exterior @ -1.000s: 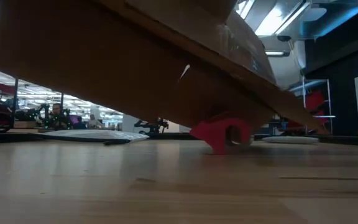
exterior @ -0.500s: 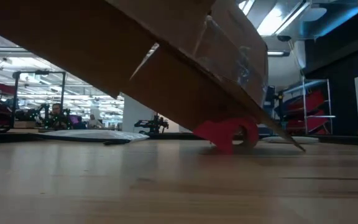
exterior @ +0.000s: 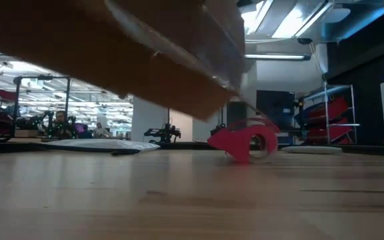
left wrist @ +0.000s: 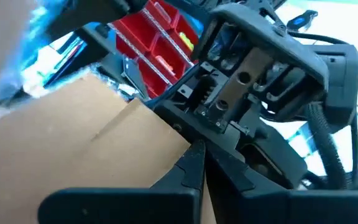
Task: Unpack boxes
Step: Break down the box until it is fully flat
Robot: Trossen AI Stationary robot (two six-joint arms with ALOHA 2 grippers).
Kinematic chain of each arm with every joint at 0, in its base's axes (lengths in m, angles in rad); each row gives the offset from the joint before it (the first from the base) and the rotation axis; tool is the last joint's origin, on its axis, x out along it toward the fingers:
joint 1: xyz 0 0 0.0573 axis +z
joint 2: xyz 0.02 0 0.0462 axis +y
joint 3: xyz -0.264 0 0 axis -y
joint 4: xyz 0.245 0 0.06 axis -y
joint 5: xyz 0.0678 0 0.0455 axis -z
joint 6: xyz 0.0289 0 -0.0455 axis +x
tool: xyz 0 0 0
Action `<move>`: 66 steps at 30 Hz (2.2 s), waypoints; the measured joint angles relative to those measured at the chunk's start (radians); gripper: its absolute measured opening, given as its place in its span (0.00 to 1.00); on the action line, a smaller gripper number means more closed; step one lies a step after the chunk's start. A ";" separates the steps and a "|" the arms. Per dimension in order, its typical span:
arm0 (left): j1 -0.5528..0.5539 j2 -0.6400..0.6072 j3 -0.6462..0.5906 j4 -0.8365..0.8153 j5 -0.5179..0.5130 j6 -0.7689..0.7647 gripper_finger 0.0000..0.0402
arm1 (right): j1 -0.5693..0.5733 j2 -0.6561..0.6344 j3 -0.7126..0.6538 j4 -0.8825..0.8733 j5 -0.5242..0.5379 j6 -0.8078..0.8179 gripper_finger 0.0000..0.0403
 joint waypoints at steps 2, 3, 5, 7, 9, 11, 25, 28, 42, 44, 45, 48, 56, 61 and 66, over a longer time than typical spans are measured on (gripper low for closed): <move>0.000 0.001 0.000 0.026 0.006 0.000 0.00 | 0.000 0.000 0.000 0.025 0.010 -0.075 0.02; -0.001 0.001 0.000 0.029 0.007 0.000 0.00 | 0.000 0.000 0.000 0.037 0.021 -0.104 0.02; -0.001 -0.001 0.000 0.028 0.010 0.000 0.00 | 0.000 0.000 0.000 0.057 0.044 -0.153 0.02; -0.001 -0.001 0.001 0.033 0.010 -0.001 0.00 | 0.000 0.000 0.000 0.075 0.047 -0.194 0.02; -0.001 -0.002 0.001 0.030 0.006 0.002 0.00 | -0.007 0.000 0.000 0.082 0.045 -0.204 0.02; 0.000 -0.004 0.000 0.024 0.000 0.010 0.00 | -0.016 0.002 0.000 0.084 0.034 -0.205 0.01; -0.010 -0.029 -0.002 -0.047 0.028 0.135 0.00 | -0.033 0.008 0.000 0.115 -0.088 -0.157 0.00; -0.032 -0.029 -0.002 -0.120 0.055 0.183 0.00 | -0.033 0.017 -0.002 0.120 -0.185 -0.154 0.00; -0.140 -0.036 -0.001 -0.406 0.082 0.257 0.00 | -0.032 0.122 -0.005 0.230 -0.440 -0.121 0.00; -0.146 -0.036 0.000 -0.436 0.077 0.278 0.00 | -0.032 0.127 -0.005 0.225 -0.450 -0.104 0.00; -0.147 -0.036 0.000 -0.448 0.073 0.292 0.00 | -0.032 0.130 -0.005 0.222 -0.456 -0.096 0.00; -0.147 -0.035 0.000 -0.496 0.046 0.350 0.00 | -0.032 0.131 -0.005 0.196 -0.480 -0.063 0.00; -0.127 -0.031 -0.003 -0.659 -0.078 0.468 0.00 | -0.036 0.125 -0.070 0.099 -0.557 0.028 0.00; -0.115 -0.022 -0.003 -0.692 -0.088 0.455 0.00 | -0.035 0.125 -0.098 0.112 -0.542 0.057 0.00; -0.119 -0.023 -0.003 -0.638 -0.091 0.432 0.00 | -0.033 0.118 -0.094 0.129 -0.534 0.068 0.05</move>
